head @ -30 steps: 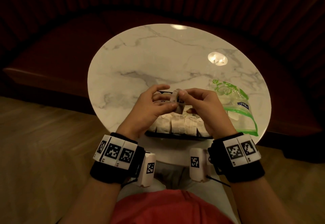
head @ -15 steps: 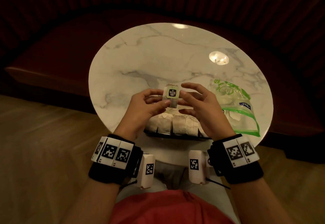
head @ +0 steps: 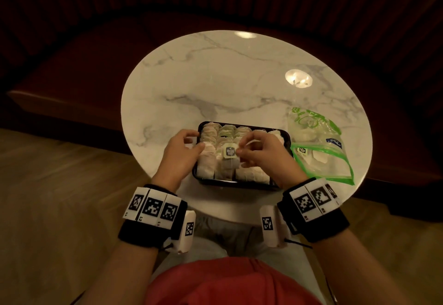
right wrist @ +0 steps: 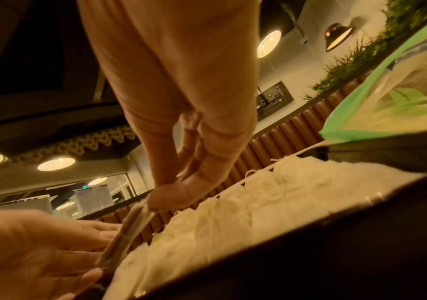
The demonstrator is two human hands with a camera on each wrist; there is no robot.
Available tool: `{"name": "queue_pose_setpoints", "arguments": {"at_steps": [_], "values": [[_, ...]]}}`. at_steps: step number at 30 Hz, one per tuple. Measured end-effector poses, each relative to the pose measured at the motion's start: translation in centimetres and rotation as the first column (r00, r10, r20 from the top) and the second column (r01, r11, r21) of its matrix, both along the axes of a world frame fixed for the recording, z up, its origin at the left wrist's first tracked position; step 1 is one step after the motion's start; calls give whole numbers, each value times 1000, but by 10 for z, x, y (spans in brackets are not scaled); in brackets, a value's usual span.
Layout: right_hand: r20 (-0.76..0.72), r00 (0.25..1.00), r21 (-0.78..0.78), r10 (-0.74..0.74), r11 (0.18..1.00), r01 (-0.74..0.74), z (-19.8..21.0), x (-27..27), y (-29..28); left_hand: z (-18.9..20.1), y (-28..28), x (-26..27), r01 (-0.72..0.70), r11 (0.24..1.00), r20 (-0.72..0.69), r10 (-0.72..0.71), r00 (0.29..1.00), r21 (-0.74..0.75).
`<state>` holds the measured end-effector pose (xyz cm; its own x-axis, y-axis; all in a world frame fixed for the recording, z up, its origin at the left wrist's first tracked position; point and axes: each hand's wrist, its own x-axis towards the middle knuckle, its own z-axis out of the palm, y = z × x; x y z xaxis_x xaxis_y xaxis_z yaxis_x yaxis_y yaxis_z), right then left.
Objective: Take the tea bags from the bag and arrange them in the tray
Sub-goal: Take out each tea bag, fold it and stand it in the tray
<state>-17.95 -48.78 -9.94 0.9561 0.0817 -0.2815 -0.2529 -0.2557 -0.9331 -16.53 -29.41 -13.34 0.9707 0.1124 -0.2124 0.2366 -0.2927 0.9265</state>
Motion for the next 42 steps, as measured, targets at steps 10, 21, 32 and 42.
{"name": "queue_pose_setpoints", "arguments": {"at_steps": [10, 21, 32, 42], "values": [[-6, 964, -542, 267, 809, -228, -17, 0, 12, -8, 4, -4, 49, 997, -114, -56, 992, -65], [148, 949, -621, 278, 773, -129, -1, -12, 5, -7, 8, -4, 60, 997, -103, -54, 993, 51], [153, 975, -694, -164, 684, 224, -12, -41, -122, 44, -81, 2, 302, 867, 205, -404, 891, 397], [-26, 998, -771, -58, 636, 17, -28, -5, -139, 31, -198, 13, 701, 352, -47, -876, 481, 620]]}}
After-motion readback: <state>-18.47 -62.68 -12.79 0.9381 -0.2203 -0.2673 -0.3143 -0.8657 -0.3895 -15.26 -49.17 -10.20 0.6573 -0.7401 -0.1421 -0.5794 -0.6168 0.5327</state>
